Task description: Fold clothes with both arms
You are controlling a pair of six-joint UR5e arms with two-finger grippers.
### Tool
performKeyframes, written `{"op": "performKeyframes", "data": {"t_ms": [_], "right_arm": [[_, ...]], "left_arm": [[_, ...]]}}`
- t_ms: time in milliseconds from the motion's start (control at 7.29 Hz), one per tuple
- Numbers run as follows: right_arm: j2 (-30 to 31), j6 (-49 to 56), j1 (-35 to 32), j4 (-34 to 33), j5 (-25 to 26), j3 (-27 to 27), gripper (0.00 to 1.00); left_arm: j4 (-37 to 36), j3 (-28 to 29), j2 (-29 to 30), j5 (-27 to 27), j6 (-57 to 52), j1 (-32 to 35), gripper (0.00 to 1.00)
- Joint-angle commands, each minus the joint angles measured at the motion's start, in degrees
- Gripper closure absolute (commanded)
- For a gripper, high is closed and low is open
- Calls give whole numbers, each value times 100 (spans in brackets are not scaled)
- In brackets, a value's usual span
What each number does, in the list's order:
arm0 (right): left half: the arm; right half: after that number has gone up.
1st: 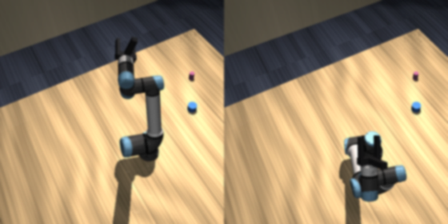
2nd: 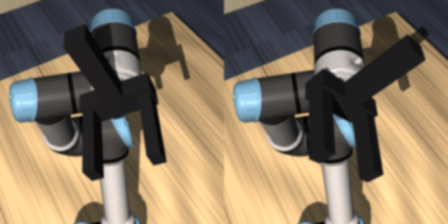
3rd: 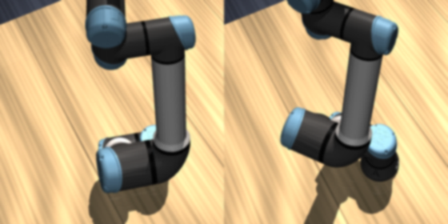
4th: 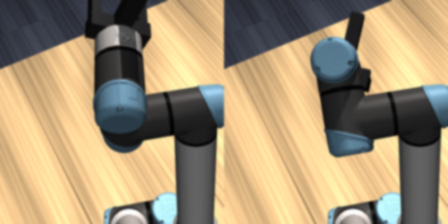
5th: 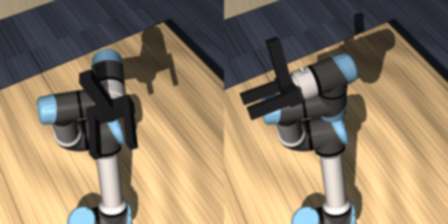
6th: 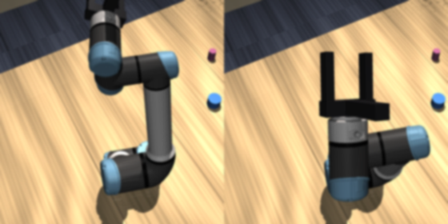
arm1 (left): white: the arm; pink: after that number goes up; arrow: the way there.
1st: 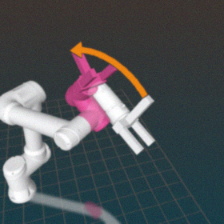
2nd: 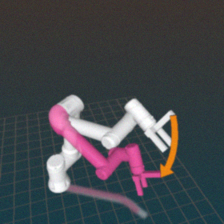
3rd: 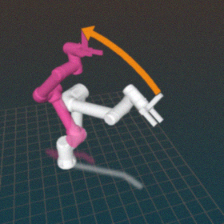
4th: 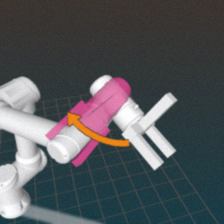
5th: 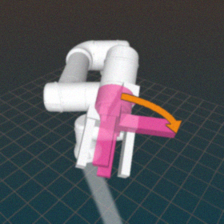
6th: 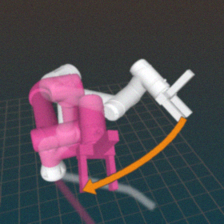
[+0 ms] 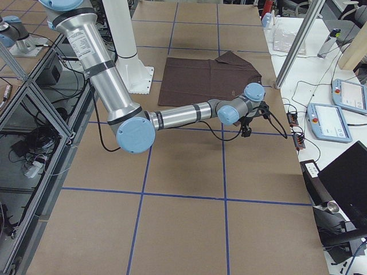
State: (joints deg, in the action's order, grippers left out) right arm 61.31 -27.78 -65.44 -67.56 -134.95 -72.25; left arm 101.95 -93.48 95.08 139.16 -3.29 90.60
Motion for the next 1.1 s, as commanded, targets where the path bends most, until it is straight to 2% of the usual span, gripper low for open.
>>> {"op": "performKeyframes", "data": {"t_ms": [0,137,274,549,686,960], "right_arm": [[-470,-271,381,94,449,448,0],[-766,-620,627,94,765,631,0],[-1013,-841,777,102,786,816,0],[-1059,-1036,953,94,926,949,0],[-1234,-1036,1050,94,1144,1202,2],[-1245,-1028,1069,111,1190,1371,2]], "left_arm": [[97,198,168,-20,21,-16,0],[114,190,177,-11,21,-16,0],[167,198,177,-11,21,-7,0],[176,207,221,-11,13,-7,0],[176,199,221,-11,13,-7,0],[203,207,230,-20,21,-7,0]]}}
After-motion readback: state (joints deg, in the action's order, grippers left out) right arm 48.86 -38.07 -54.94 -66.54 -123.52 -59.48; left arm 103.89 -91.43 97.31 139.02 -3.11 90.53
